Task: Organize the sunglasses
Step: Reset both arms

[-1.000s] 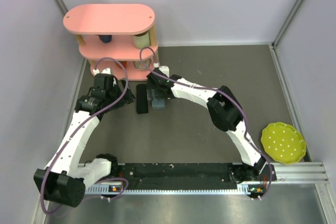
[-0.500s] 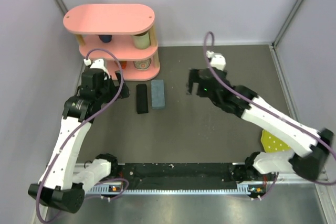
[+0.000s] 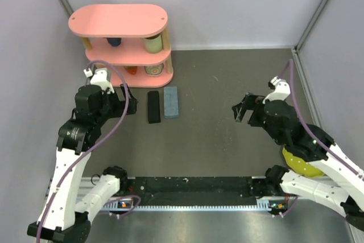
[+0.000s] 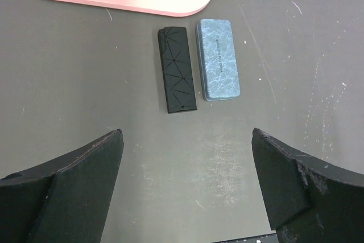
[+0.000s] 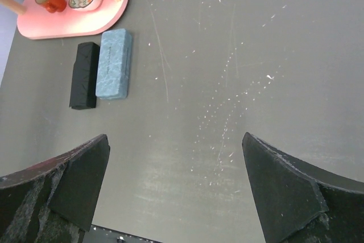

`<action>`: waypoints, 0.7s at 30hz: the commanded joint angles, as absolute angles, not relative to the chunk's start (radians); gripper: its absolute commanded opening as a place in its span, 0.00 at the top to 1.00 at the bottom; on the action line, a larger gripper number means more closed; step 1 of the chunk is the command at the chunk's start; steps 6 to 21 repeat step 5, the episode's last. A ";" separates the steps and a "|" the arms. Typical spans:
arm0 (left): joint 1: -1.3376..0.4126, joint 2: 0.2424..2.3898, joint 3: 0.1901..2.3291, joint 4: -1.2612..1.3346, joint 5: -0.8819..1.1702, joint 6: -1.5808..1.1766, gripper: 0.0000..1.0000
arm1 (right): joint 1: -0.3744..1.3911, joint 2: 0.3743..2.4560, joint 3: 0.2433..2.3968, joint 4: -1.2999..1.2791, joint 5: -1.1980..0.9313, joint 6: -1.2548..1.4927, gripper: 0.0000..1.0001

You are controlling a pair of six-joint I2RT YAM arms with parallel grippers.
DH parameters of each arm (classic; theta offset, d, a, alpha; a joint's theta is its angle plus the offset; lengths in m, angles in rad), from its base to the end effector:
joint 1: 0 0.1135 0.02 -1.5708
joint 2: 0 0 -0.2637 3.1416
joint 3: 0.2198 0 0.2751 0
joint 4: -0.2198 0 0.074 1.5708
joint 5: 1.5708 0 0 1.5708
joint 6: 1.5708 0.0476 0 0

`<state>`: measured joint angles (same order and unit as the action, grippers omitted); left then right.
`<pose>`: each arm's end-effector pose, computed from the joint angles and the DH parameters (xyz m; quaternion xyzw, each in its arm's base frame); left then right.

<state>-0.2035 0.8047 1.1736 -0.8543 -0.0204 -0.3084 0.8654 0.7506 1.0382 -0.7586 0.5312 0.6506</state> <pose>0.1701 -0.0341 0.3996 -0.0501 0.8548 -0.1223 0.5018 0.1287 0.1139 0.3748 0.0482 0.8326 0.1842 0.5201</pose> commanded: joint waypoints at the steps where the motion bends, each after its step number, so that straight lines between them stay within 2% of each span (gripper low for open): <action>1: -0.199 0.799 1.166 -0.841 -0.011 -0.285 0.02 | 0.861 0.710 1.029 -0.788 0.589 0.666 0.01; 21: -0.199 0.801 1.178 -0.839 -0.020 -0.285 0.02 | 0.861 0.719 1.042 -0.807 0.588 0.678 0.01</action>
